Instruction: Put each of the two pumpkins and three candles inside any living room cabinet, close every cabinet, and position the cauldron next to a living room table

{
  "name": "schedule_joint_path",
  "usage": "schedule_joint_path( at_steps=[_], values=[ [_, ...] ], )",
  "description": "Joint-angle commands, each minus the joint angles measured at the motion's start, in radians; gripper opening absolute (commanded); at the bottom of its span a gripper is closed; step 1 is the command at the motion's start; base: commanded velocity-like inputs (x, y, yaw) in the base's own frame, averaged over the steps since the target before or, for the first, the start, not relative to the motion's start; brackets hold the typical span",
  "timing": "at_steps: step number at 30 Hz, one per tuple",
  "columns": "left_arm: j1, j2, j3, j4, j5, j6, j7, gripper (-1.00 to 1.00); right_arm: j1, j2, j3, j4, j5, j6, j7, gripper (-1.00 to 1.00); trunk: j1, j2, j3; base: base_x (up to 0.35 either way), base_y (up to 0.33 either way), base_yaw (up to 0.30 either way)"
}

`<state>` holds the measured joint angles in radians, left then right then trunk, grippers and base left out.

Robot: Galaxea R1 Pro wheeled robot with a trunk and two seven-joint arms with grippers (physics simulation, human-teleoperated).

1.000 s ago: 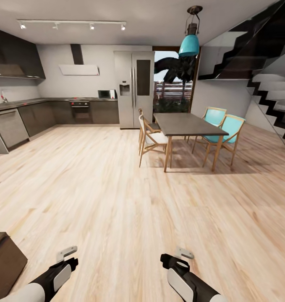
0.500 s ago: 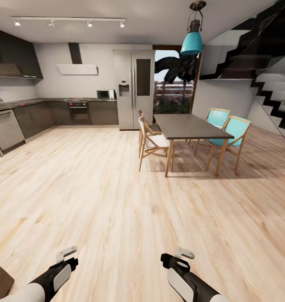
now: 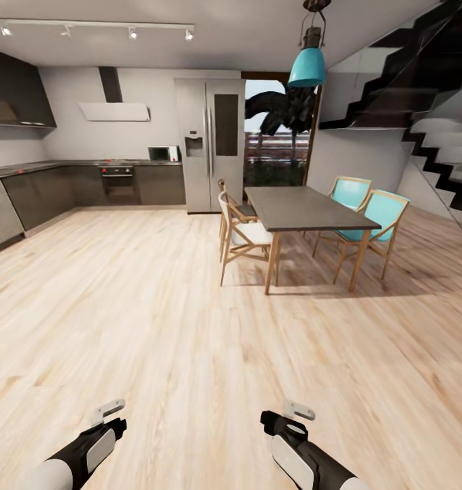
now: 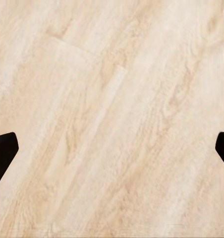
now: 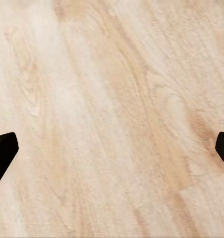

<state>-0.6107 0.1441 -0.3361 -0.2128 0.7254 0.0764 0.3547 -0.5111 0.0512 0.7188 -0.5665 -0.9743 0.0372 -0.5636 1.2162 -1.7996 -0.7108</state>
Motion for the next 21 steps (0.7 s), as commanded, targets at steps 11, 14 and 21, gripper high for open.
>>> schedule_joint_path(
  at_steps=[11,14,21],
  values=[
    [0.000,0.002,-0.008,-0.003,0.005,0.006,0.007,1.00,-0.001,-0.001,0.005,-0.001,-0.006,0.003,-0.007,1.00,0.000,0.000,-0.001,0.128,0.000,-0.269],
    [0.000,0.002,-0.008,-0.003,0.005,0.006,0.007,1.00,-0.001,-0.001,0.005,0.000,-0.008,0.003,-0.007,1.00,0.000,0.000,-0.001,0.009,0.000,-0.277],
    [0.000,0.001,-0.009,-0.003,0.008,-0.023,0.007,1.00,-0.001,-0.001,0.005,0.000,-0.011,0.003,-0.007,1.00,0.000,0.000,-0.001,0.001,0.000,-0.277]
  ],
)
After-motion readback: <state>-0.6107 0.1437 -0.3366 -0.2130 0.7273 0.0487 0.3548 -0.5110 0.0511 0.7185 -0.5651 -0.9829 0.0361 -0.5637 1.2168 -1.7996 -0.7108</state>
